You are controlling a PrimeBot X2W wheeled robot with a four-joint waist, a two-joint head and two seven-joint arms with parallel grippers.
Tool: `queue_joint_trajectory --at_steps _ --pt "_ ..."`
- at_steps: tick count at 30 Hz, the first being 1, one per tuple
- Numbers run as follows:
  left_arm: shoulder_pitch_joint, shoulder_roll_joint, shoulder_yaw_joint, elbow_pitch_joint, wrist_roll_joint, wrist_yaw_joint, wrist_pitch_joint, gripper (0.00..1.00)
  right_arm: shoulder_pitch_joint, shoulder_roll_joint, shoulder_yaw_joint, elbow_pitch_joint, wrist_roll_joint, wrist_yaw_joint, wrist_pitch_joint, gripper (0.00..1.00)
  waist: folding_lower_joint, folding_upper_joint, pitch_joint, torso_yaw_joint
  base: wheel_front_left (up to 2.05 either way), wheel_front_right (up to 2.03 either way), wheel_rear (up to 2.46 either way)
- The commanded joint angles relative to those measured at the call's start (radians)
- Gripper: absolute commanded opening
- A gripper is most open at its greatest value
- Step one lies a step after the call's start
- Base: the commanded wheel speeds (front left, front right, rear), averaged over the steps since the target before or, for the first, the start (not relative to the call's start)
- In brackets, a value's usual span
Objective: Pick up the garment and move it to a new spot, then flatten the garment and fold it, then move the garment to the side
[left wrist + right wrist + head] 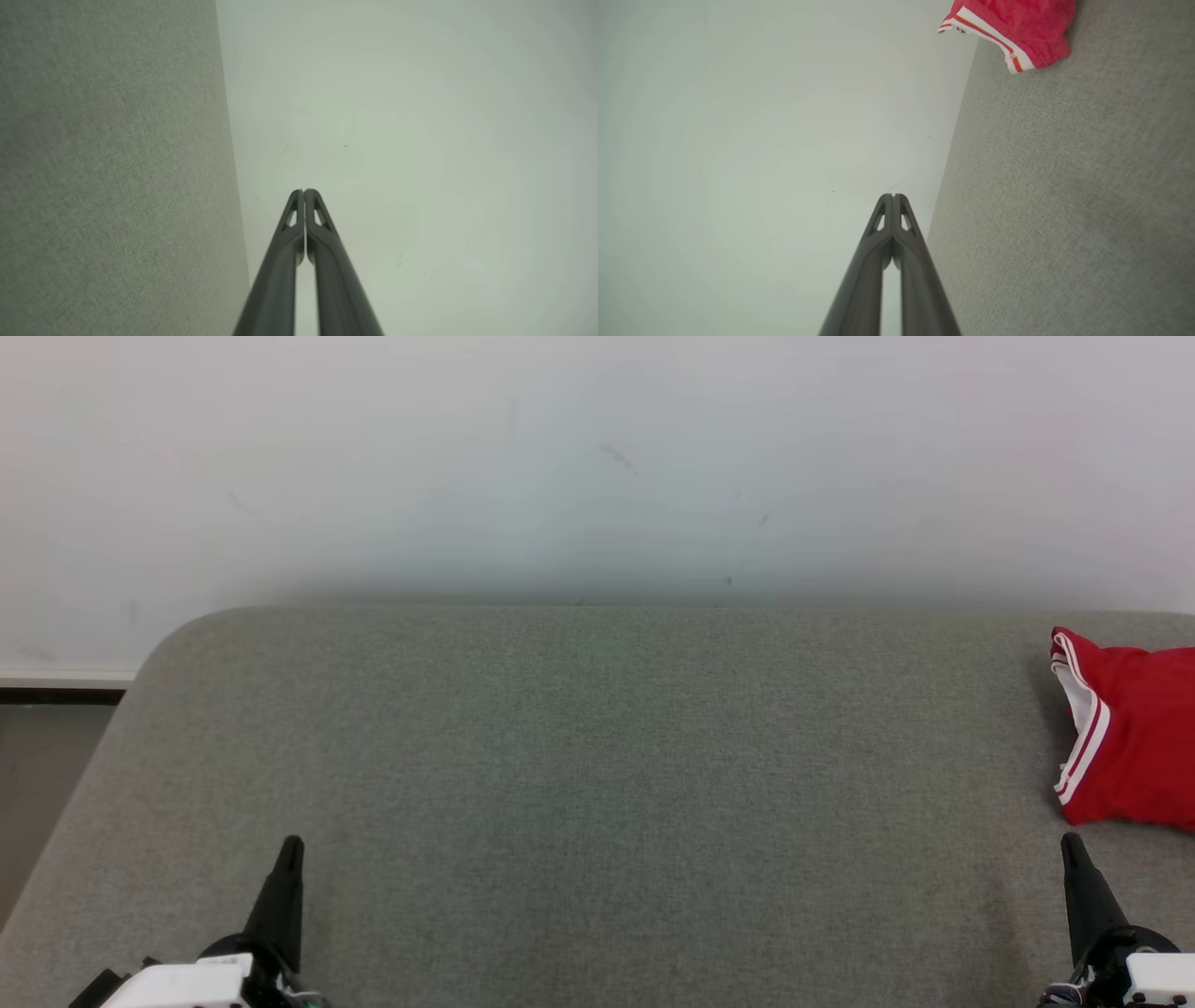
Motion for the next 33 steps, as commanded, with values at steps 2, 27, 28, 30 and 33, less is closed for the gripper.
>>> queue_joint_trajectory --at_steps 2,27,28,30,33 --pt "-0.01 0.003 0.004 0.001 0.012 -0.006 0.004 0.0 -0.013 -0.001 -0.004 -0.005 0.002 0.0 0.003 0.0 0.0 0.0 0.0 0.0 0.0 0.0 0.0" --pt "-0.011 0.001 0.006 0.0 0.015 -0.006 0.006 0.0 -0.013 -0.001 -0.004 -0.005 0.002 0.0 0.003 0.0 0.0 0.0 0.0 0.0 0.0 0.0 0.0" --pt "-0.011 0.001 0.006 0.0 0.015 -0.006 0.006 0.0 -0.013 -0.001 -0.004 -0.005 0.002 0.0 0.003 0.0 0.0 0.0 0.0 0.0 0.0 0.0 0.0" --pt "-0.011 0.001 0.006 0.0 0.016 -0.006 0.006 0.0 -0.013 -0.001 -0.004 -0.005 0.002 0.0 0.003 0.0 0.0 0.0 0.0 0.0 0.0 0.0 0.0" --pt "-0.011 0.001 0.006 0.0 0.014 -0.006 0.006 0.0 -0.013 -0.001 -0.004 -0.005 0.002 0.0 0.003 0.0 0.0 0.0 0.0 0.0 0.0 0.0 0.0"
